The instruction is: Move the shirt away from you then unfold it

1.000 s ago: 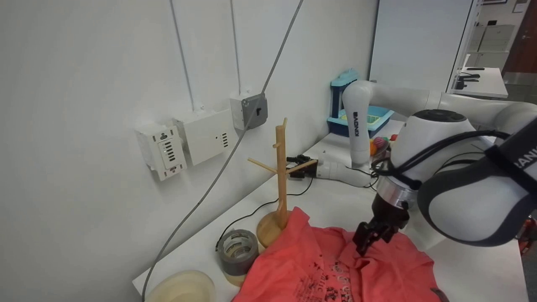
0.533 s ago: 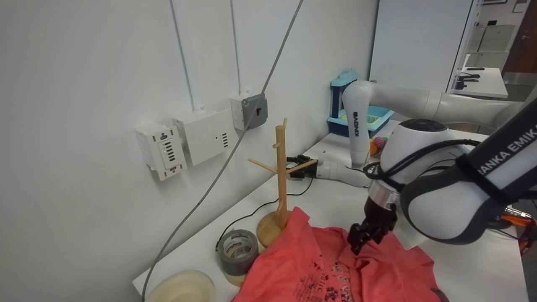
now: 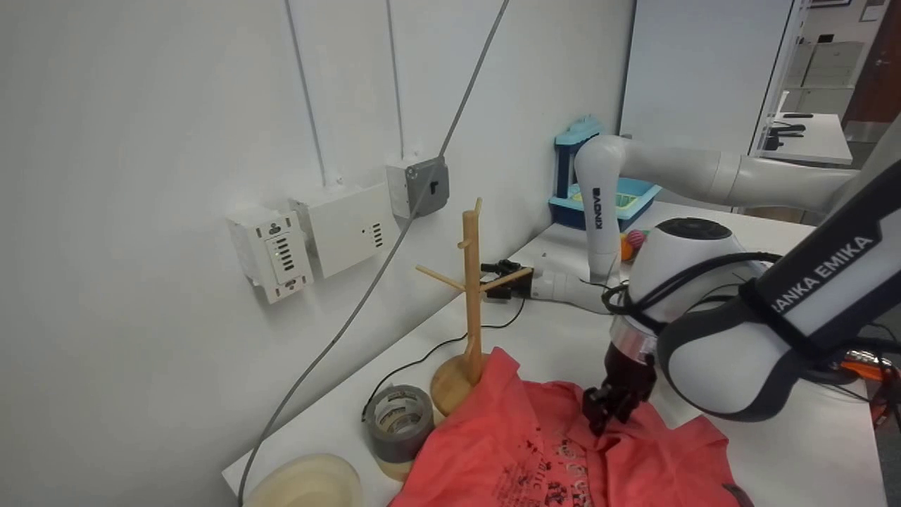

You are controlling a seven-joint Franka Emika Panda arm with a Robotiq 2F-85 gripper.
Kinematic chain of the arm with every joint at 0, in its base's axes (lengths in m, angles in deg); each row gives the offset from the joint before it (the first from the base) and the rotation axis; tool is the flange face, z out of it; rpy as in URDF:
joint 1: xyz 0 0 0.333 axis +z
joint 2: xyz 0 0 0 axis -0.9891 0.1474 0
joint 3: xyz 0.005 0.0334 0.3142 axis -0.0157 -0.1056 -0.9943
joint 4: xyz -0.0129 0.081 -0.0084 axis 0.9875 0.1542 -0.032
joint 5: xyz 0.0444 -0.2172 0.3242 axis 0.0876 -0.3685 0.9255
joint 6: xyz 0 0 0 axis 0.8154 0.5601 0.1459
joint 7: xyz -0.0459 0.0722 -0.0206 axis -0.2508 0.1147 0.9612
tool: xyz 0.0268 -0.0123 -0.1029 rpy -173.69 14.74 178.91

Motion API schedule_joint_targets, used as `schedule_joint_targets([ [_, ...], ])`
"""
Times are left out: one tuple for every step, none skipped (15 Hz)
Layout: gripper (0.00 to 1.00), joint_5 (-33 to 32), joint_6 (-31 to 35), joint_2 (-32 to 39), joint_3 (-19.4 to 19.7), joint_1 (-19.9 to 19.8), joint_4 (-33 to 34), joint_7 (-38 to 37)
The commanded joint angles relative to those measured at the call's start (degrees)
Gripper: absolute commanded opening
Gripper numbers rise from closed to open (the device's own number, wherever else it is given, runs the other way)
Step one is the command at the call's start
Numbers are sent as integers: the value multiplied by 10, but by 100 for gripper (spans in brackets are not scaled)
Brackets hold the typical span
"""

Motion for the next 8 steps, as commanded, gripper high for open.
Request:
schedule_joint_targets([
  [23, 6, -3, 14, -11, -16, 17, 20],
  [14, 5, -3, 15, -10, -15, 17, 20],
  [8, 5, -3, 14, -10, -14, 16, 19],
  [1, 4, -3, 13, -10, -13, 15, 19],
  [0, 4, -2, 12, -9, -12, 14, 19],
  [0, 3, -1, 9, -9, -10, 12, 18],
  [0, 2, 2, 6, -8, -7, 9, 17],
  [1, 1, 6, 1, -6, -3, 4, 15],
])
